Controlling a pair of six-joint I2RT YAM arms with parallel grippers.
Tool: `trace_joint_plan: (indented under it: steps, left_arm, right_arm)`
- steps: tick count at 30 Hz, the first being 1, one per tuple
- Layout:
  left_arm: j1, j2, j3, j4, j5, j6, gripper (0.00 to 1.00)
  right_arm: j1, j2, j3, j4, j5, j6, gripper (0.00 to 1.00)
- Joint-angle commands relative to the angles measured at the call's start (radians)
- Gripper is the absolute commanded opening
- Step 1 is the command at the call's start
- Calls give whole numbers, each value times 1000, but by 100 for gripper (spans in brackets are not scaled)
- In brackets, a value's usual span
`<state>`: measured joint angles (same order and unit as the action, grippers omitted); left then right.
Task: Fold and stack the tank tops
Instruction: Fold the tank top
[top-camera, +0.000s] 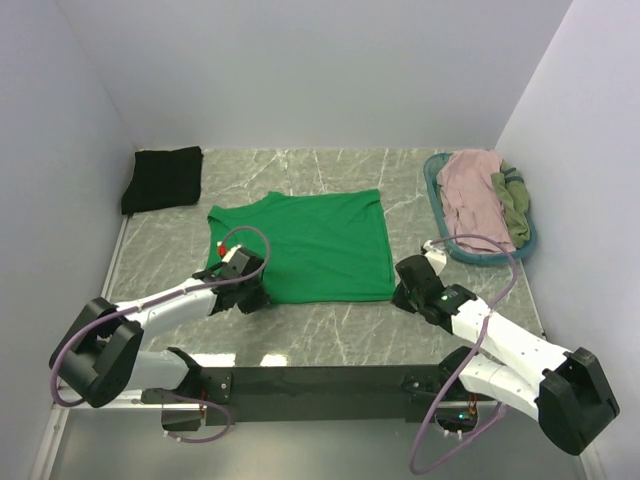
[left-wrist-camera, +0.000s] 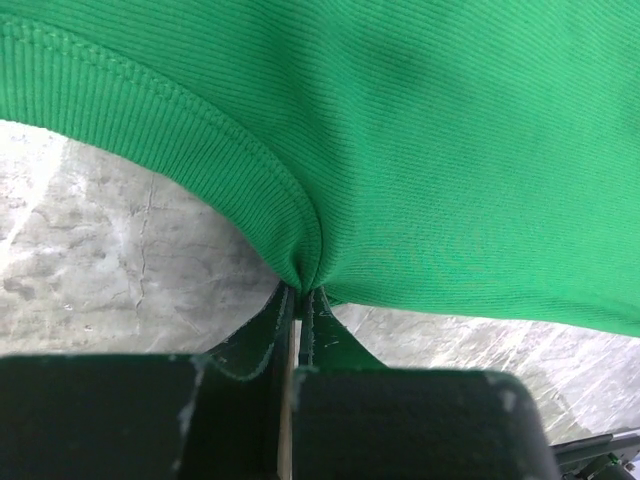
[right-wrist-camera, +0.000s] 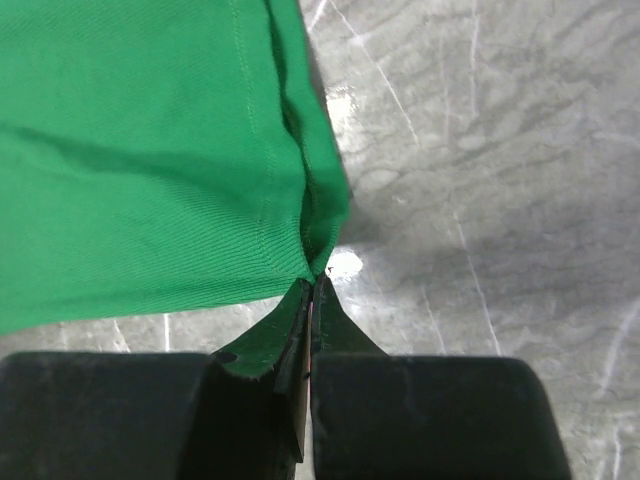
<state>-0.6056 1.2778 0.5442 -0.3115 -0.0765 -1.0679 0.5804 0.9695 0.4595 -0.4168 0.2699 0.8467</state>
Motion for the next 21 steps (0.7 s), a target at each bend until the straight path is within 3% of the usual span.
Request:
trace_joint_plan:
  steps: [1, 8, 21]
  left_arm:
    - [-3, -17, -30, -98, -31, 6, 1]
    - [-3, -92, 19, -259, -34, 66, 1]
    - [12, -25, 200, -282, -11, 172, 1]
  right_arm:
    - [6, -34, 50, -54, 58, -15, 0]
    - [6, -84, 54, -114, 49, -15, 0]
    - [6, -5, 166, -91, 28, -63, 0]
